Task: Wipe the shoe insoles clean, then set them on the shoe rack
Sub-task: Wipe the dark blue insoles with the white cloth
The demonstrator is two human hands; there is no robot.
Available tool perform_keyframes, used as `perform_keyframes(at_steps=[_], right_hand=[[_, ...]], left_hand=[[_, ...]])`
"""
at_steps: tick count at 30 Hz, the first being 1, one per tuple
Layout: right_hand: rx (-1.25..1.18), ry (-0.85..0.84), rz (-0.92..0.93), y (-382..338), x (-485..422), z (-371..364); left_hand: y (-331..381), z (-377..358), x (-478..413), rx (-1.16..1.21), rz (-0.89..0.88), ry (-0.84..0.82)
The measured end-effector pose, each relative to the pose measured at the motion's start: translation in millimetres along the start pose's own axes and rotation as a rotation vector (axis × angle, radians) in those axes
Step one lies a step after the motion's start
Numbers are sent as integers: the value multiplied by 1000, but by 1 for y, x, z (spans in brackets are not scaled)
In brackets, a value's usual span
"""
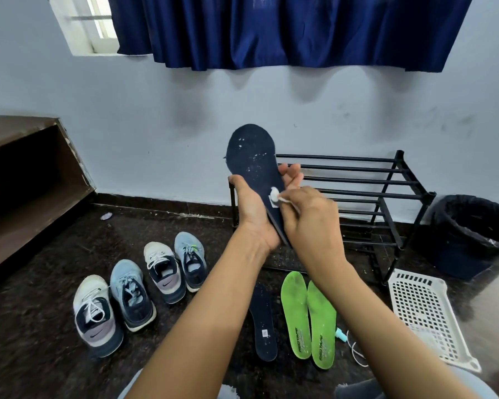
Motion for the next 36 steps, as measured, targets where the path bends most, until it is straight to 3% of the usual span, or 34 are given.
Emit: perform_keyframes(at_steps=[10,14,23,36], right_hand=[[-7,22,21,-2,-19,0],[-3,-27,13,-6,4,-5],[-6,14,30,-6,-26,-6],[1,-55,12,-2,-10,-9]], left_hand=[[-4,-3,6,-84,-1,-28],[12,2,-2,16,-41,-27],[-1,-1,10,-53,22,2],[12,0,-1,41,-64,-48]])
Point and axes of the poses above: each hand's wrist, its own x-axis away from the middle knuckle, its own z-axis out of the back of the hand, y = z × x, the point moved 8 cm from there along -x, towards the middle knuckle, and after that the axes turned 2 degrees about -x, right-handed, at the moved point
